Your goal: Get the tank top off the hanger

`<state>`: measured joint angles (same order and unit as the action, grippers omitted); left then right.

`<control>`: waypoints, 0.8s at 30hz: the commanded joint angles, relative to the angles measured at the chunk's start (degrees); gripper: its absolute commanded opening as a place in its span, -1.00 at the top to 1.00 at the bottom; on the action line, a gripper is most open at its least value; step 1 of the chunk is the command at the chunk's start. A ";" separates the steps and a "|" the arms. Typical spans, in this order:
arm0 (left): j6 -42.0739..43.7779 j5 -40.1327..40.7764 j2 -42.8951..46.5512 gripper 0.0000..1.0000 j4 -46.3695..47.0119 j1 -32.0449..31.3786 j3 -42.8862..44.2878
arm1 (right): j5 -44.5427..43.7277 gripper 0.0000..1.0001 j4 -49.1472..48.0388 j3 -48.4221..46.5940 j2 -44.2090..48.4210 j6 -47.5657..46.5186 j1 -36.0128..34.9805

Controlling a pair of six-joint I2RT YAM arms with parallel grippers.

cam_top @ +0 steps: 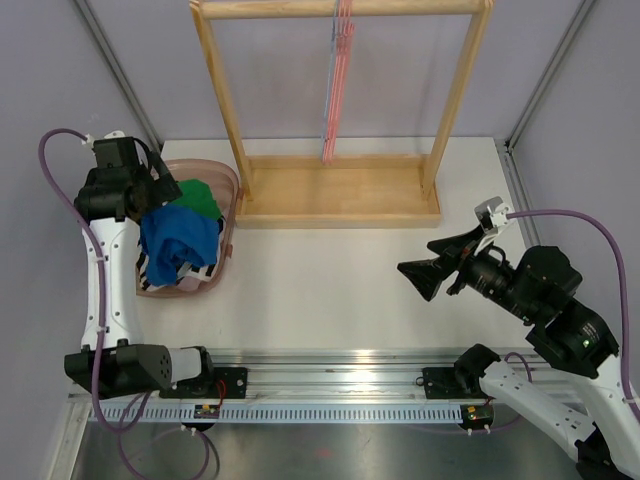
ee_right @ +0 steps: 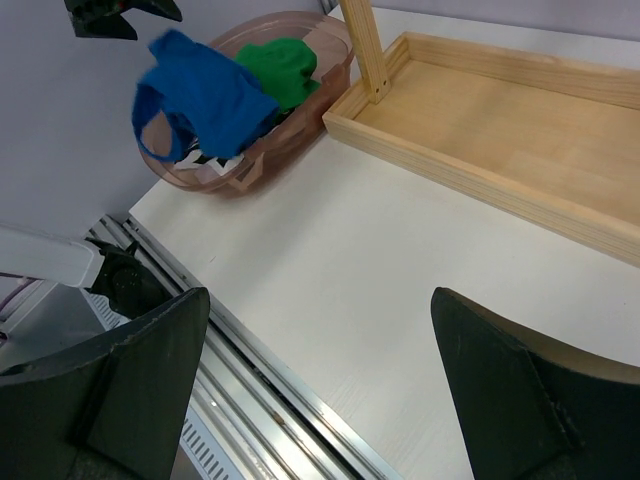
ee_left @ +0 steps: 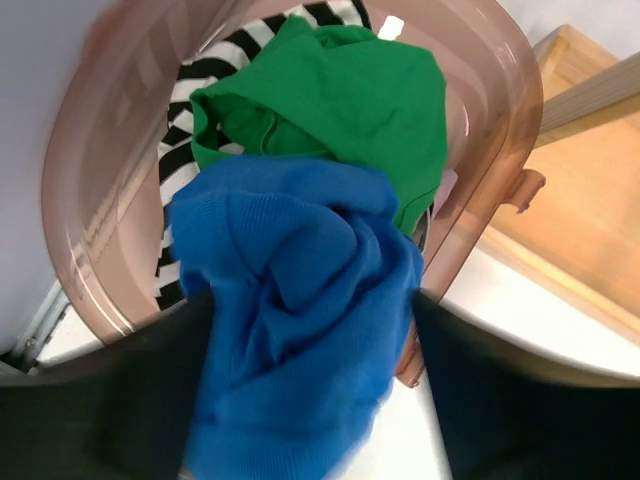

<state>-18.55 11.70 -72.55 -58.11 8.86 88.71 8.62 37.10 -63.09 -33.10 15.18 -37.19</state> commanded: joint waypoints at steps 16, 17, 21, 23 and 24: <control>5.01 -8.72 20.77 -0.98 4.14 -5.16 -7.12 | -33.67 -0.99 12.91 -8.80 -4.34 1.08 -0.43; 5.45 -5.93 22.44 -0.98 4.49 -6.39 -8.27 | -34.11 -0.99 13.17 -9.24 -4.34 0.91 -0.43; 7.82 1.12 31.93 -0.98 6.34 -13.95 -13.55 | -36.30 -0.99 15.36 -10.30 -4.25 0.03 -0.43; 8.61 4.01 36.77 -0.98 6.34 -16.85 -14.96 | -37.53 -0.99 16.16 -10.47 -4.08 -0.76 -0.43; 8.79 4.64 38.09 -0.98 6.08 -17.64 -15.14 | -38.32 -0.99 16.77 -10.47 -4.08 -0.94 -0.43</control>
<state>-12.47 10.04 -37.93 -55.20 -6.61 74.56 -24.93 52.23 -71.57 -37.30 15.73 -37.26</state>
